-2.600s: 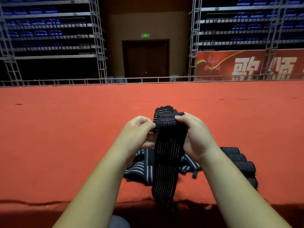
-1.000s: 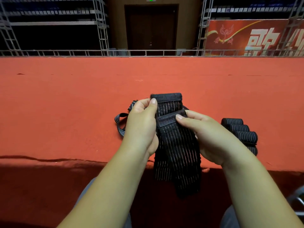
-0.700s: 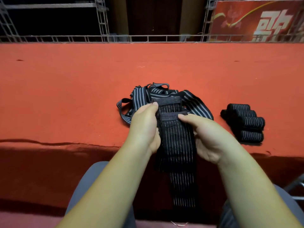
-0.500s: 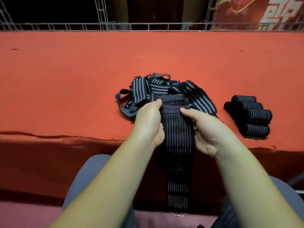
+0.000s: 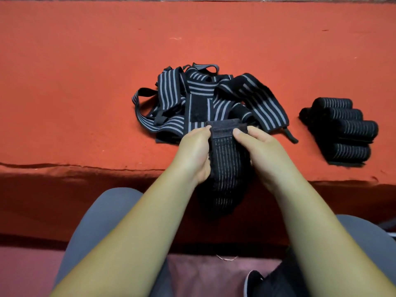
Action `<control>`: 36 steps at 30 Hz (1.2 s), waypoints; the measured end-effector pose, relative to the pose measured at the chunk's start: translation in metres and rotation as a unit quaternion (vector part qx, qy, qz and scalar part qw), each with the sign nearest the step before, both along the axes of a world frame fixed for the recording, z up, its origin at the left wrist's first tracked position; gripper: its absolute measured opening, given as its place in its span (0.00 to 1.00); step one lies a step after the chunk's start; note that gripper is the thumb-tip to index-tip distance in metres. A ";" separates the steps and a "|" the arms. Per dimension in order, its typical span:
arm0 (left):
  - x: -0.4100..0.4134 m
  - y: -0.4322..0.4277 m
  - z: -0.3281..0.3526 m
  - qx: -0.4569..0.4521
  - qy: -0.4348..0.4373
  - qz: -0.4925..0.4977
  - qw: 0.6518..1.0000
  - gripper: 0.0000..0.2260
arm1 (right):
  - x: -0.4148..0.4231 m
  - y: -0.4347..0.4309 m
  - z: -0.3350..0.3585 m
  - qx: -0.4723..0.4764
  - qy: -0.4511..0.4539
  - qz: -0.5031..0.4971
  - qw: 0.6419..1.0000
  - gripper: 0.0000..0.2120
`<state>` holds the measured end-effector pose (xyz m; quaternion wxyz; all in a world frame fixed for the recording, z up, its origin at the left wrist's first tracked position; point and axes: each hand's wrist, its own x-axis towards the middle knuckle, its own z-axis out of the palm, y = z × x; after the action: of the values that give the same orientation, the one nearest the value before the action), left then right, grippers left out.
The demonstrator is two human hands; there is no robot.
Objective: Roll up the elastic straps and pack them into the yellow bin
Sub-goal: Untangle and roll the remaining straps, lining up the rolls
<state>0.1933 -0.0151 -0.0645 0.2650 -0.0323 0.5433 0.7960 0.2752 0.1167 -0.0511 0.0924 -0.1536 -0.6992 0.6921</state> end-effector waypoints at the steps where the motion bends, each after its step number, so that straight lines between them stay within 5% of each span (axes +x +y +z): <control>1: -0.002 0.000 -0.002 -0.004 0.011 -0.007 1.000 0.16 | -0.003 0.004 -0.004 -0.001 0.005 -0.003 1.000 0.10; 9: 0.000 -0.008 -0.010 -0.066 0.106 -0.026 0.992 0.14 | -0.012 0.011 -0.011 -0.062 0.036 -0.040 0.997 0.11; 12: -0.003 -0.014 -0.006 -0.194 0.201 -0.010 0.960 0.16 | -0.013 0.014 -0.012 -0.107 0.044 -0.048 0.992 0.10; 19: 0.007 -0.031 -0.005 -0.295 0.265 -0.070 0.915 0.16 | -0.007 0.011 -0.012 -0.184 0.067 -0.070 0.978 0.06; 24: 0.012 -0.054 -0.001 -0.354 0.365 -0.200 0.837 0.21 | 0.000 0.010 -0.012 -0.199 0.070 -0.056 0.976 0.08; 32: 0.026 -0.063 0.004 -0.434 0.516 -0.310 0.670 0.12 | 0.002 0.002 -0.017 -0.200 0.065 -0.059 0.976 0.20; 34: 0.029 -0.062 0.001 -0.425 0.511 -0.284 0.691 0.11 | 0.003 0.001 -0.016 -0.178 0.063 -0.052 0.981 0.15; 36: 0.030 -0.058 0.006 -0.336 0.401 -0.210 0.826 0.11 | 0.005 -0.001 -0.016 -0.152 0.066 -0.039 0.985 0.12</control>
<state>0.2232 -0.0731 -0.0590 0.1574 0.3175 0.8293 0.4321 0.2802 0.1158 -0.0667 0.1406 -0.1471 -0.5717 0.7948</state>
